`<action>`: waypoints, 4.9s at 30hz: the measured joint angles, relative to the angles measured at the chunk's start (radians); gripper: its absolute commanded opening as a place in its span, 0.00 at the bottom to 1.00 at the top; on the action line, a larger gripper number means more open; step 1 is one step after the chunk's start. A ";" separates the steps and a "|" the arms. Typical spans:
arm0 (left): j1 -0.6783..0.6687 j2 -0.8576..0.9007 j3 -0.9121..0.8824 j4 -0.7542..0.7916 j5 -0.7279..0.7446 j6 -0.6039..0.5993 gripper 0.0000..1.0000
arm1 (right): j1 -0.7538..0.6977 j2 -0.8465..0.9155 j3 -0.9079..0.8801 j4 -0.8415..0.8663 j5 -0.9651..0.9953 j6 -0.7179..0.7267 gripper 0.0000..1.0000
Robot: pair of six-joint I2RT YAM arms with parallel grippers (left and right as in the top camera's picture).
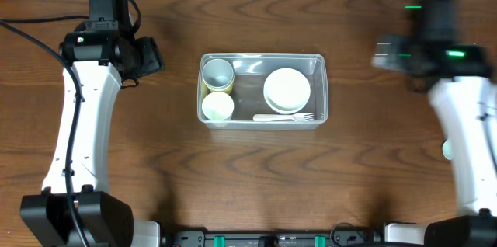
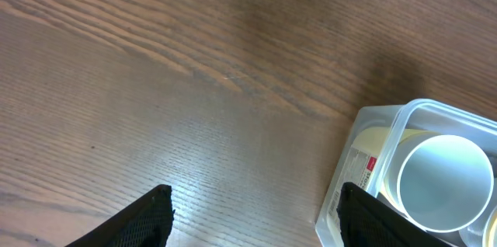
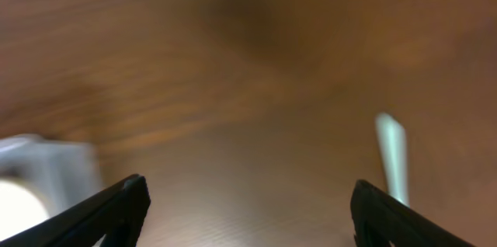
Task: Pack container
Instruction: 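Move the right gripper to the light-green spoon and grasp its handle, then carry the green spoon into the container beside the fork and release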
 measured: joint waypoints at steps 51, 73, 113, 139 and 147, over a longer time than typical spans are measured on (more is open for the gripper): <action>0.000 0.000 0.000 0.000 0.000 0.000 0.69 | -0.550 0.396 -0.300 0.270 -0.170 -0.269 0.93; 0.000 0.000 0.000 0.000 0.000 0.000 0.69 | -0.550 0.396 -0.304 0.303 -0.173 -0.267 0.38; 0.000 0.000 0.000 0.000 0.000 0.000 0.69 | -0.440 0.320 -0.201 0.204 -0.327 -0.254 0.01; 0.000 0.000 0.000 0.000 0.000 0.000 0.69 | 0.620 0.192 -0.011 0.140 -0.270 -0.901 0.01; 0.000 0.000 0.000 0.000 0.000 0.000 0.69 | 0.660 0.283 -0.019 0.090 -0.265 -0.912 0.01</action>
